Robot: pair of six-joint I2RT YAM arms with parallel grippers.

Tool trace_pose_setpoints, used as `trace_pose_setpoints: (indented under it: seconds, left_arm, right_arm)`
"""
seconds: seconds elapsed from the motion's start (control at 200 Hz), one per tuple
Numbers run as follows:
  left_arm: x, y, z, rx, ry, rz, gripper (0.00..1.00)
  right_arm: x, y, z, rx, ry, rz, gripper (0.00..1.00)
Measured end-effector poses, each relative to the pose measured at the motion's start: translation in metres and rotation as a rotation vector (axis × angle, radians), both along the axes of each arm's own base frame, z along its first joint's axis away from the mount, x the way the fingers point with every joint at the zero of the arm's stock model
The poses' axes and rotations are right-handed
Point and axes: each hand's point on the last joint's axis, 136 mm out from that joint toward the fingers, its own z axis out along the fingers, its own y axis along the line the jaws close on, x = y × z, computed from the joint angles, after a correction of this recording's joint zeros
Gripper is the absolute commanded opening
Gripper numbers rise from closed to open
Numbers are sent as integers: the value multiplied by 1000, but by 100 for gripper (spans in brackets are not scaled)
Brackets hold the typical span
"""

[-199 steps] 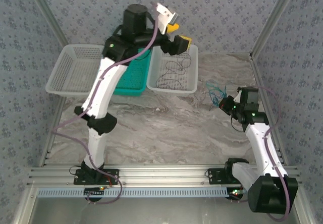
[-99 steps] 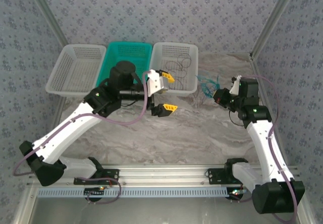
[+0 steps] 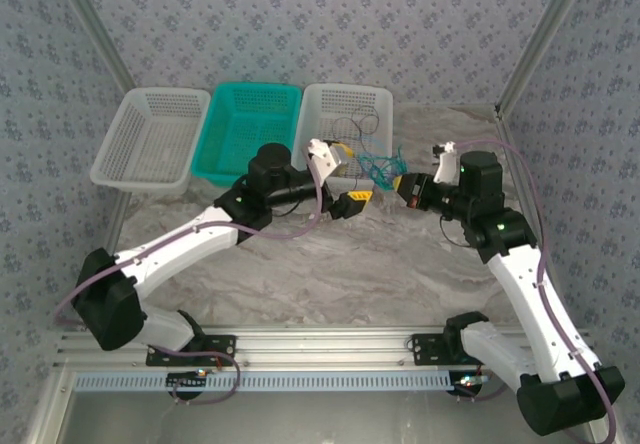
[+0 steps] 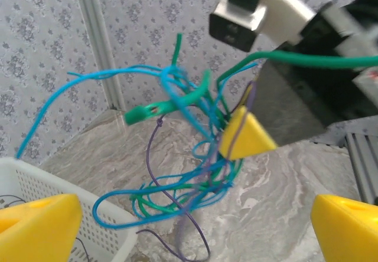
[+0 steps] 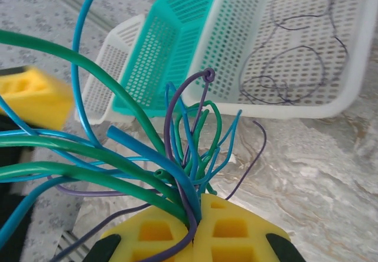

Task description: Untangle the cables

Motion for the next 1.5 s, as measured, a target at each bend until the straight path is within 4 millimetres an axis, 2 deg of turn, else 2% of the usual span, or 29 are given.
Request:
trace_pose_setpoints:
  seconds: [0.06,0.1,0.145,0.19,0.225,0.455,0.575,0.725,0.854,0.949,1.039,1.139,1.274,1.504]
  left_arm:
    - [5,-2,-4,-3,14,9,88]
    - [7,-3,-7,-6,27,13,75]
    - [10,-3,-8,-12,37,18,50]
    - [12,-4,-7,-24,48,20,19]
    - [13,-3,-6,-31,53,22,0]
    - [15,4,2,-65,66,39,0]
    - [6,14,17,-98,59,39,0]
    - [-10,29,38,-145,41,36,0]
    - [-15,33,23,-124,83,38,0]
    - [-16,37,23,-129,88,48,0]
    - [-23,49,51,-191,39,58,0]
    - [-33,64,83,-263,-27,70,0]
    - [-40,77,104,-313,-71,92,0]
    - [-32,85,106,-322,-67,155,0]
  right_arm:
    - [-2,5,5,3,-17,23,0]
    - [-3,8,8,7,-27,36,0]
    - [-4,10,10,9,-32,43,0]
    - [-4,11,12,8,-37,47,0]
    - [-4,11,13,8,-40,48,0]
    - [5,-3,7,-47,-44,-40,0]
    - [13,-22,-3,-111,-26,-151,0]
    - [22,-57,-22,-151,14,-305,0]
    - [17,-79,-37,-113,56,-395,1]
    - [14,-114,-66,-111,140,-542,1]
    - [7,-151,-109,-121,263,-690,1]
    - [-8,-175,-159,-117,410,-783,1]
    - [-21,-184,-199,-96,536,-824,0]
    - [-29,-189,-238,-79,650,-843,0]
